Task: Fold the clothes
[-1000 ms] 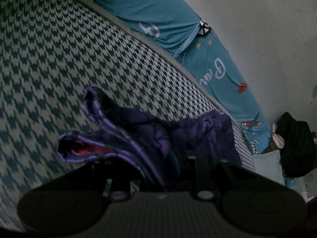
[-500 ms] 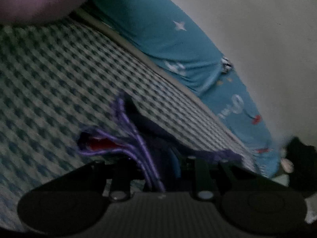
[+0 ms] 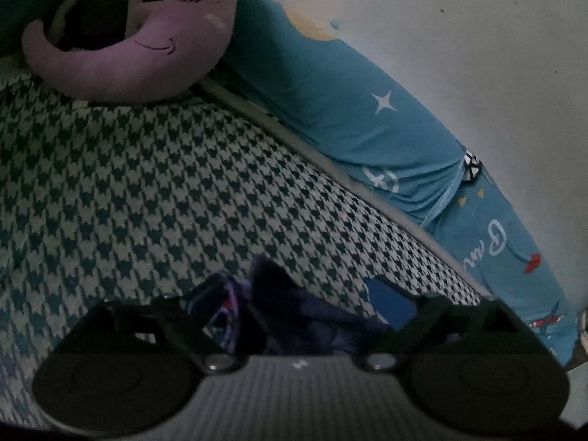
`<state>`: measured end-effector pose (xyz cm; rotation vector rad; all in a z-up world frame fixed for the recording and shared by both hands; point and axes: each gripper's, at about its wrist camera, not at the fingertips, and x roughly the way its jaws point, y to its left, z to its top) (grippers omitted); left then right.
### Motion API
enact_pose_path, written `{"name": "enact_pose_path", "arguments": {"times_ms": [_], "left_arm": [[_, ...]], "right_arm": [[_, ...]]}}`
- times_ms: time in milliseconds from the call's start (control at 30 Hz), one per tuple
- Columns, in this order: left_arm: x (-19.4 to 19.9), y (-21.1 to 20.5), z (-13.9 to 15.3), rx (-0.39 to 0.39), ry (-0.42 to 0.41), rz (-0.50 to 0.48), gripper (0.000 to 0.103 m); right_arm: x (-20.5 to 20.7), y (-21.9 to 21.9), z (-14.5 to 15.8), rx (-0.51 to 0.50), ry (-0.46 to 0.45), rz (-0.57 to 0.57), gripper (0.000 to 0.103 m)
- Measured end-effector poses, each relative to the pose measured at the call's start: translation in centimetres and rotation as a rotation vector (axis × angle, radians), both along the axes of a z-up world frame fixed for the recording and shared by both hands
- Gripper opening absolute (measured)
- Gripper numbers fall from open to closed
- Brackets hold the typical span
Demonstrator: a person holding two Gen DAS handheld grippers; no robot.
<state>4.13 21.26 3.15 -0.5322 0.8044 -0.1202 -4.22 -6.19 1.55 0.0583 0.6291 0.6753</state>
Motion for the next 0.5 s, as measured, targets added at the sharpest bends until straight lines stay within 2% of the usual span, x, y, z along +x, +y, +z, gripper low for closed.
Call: {"name": "enact_pose_path", "arguments": {"times_ms": [200, 367, 500], "left_arm": [[-0.4, -3.1, 0.7, 0.038, -0.047, -0.069, 0.097], [-0.8, -5.9, -0.2, 0.038, -0.017, -0.16, 0.097], [-0.8, -7.9, -1.1, 0.073, 0.013, -0.206, 0.098]], "right_arm": [[1.2, -5.0, -0.1, -0.002, 0.001, -0.141, 0.02], [2.9, -8.3, -0.4, -0.021, 0.01, -0.254, 0.02], [3.9, -9.7, -0.8, -0.023, 0.024, -0.306, 0.02]]}}
